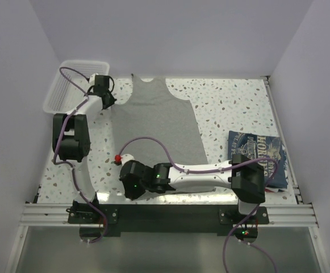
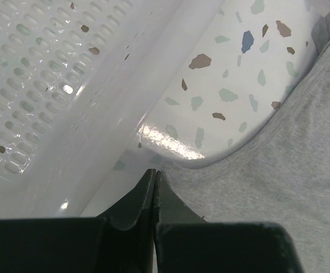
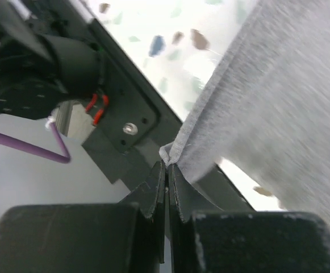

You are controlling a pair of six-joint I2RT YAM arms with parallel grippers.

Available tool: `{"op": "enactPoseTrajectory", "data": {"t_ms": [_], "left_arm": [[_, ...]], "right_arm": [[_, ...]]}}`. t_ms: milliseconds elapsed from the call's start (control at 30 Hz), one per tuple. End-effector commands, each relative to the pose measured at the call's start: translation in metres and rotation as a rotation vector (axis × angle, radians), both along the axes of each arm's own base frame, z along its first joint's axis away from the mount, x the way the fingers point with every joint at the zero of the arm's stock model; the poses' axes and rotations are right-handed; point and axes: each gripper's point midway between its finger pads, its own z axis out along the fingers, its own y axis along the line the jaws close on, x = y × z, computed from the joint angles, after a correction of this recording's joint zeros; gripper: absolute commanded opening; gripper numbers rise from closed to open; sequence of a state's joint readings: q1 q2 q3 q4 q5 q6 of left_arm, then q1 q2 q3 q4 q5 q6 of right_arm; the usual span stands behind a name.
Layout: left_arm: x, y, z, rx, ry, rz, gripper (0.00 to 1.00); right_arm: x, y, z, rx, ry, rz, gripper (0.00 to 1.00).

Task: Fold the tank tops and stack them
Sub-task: Fold the tank top

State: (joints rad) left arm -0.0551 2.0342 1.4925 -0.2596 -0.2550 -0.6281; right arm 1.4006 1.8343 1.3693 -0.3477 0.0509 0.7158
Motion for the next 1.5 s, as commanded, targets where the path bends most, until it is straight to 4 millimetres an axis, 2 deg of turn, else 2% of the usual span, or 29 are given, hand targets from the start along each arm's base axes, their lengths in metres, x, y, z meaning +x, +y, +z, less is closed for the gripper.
{"op": "enactPoseTrajectory", "data": {"t_ms": [0,33,100,133,200,267,300,467,667,767,967,1267,1467], "left_arm": [[0.025,-0.015,0.049,0.000,-0.127,-0.001,0.00],[0.025,-0.020,0.047,-0.001,-0.117,-0.010,0.00],[0.029,-0.032,0.044,-0.008,-0.117,-0.020,0.00],[0.030,-0.037,0.042,-0.012,-0.114,-0.028,0.00],[0.034,-0.051,0.038,-0.019,-0.113,-0.045,0.00],[0.036,-0.061,0.038,-0.018,-0.114,-0.057,0.00],[0.040,-0.085,0.032,-0.023,-0.111,-0.089,0.00],[0.045,-0.115,0.025,-0.033,-0.110,-0.127,0.00],[0.051,-0.141,0.023,-0.043,-0.115,-0.159,0.00],[0.053,-0.154,0.023,-0.044,-0.120,-0.176,0.00],[0.056,-0.174,0.018,-0.046,-0.115,-0.208,0.00],[0.051,-0.189,-0.002,-0.042,-0.085,-0.241,0.00],[0.050,-0.198,-0.005,-0.049,-0.088,-0.264,0.00]], "right_arm": [[0.016,-0.012,0.028,0.097,0.035,-0.043,0.00],[0.017,-0.021,0.019,0.078,0.042,-0.052,0.00],[0.025,-0.030,0.025,0.103,0.046,-0.084,0.00],[0.025,-0.038,0.016,0.093,0.052,-0.095,0.00],[0.031,-0.047,0.018,0.107,0.060,-0.124,0.00],[0.032,-0.059,0.008,0.092,0.072,-0.148,0.00],[0.034,-0.076,-0.001,0.085,0.080,-0.179,0.00],[0.037,-0.094,-0.009,0.074,0.080,-0.224,0.00],[0.036,-0.114,-0.018,0.061,0.079,-0.266,0.00],[0.035,-0.124,-0.027,0.045,0.085,-0.282,0.00],[0.032,-0.131,-0.033,0.044,0.093,-0.299,0.00],[0.030,-0.140,-0.047,0.026,0.103,-0.314,0.00],[0.030,-0.147,-0.056,0.010,0.103,-0.338,0.00]]}}
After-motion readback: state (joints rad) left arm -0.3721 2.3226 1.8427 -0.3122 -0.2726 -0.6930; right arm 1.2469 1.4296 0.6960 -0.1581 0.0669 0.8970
